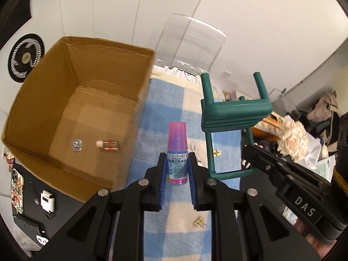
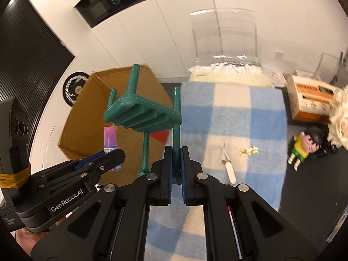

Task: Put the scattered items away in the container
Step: 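Lift the chair and bottle and carry both over the cardboard box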

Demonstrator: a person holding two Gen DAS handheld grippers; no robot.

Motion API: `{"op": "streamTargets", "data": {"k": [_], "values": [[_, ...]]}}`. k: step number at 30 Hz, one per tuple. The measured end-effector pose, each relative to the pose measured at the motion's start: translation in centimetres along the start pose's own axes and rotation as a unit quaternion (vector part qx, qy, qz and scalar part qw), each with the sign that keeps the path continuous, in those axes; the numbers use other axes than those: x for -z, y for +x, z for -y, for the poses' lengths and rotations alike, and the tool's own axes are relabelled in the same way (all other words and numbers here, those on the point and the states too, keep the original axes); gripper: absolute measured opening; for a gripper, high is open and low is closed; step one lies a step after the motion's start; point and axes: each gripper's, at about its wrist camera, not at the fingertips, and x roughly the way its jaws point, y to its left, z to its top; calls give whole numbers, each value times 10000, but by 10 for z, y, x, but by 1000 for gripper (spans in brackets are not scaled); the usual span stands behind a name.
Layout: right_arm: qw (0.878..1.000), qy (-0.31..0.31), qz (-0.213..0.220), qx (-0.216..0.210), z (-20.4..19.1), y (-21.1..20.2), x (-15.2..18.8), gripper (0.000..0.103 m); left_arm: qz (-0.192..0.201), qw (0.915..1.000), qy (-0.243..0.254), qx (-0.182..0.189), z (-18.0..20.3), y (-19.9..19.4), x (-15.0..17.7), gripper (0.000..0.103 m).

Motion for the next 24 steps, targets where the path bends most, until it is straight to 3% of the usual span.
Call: {"op": "streamTargets", "data": {"k": [8,16,24], "values": [[9985,-506,9,-217,-54,9,-23,6,253,9990,-355,-21,-46,-25,-11,18],[9965,-734,-109,-378,-98,29,-36,6,577,9962,-599,-267,-89,-47,-17,18],[9940,-945,-320,-453,-127,55,-40,6,452,9944,-868,-393,-123,-43,-21,18]]}}
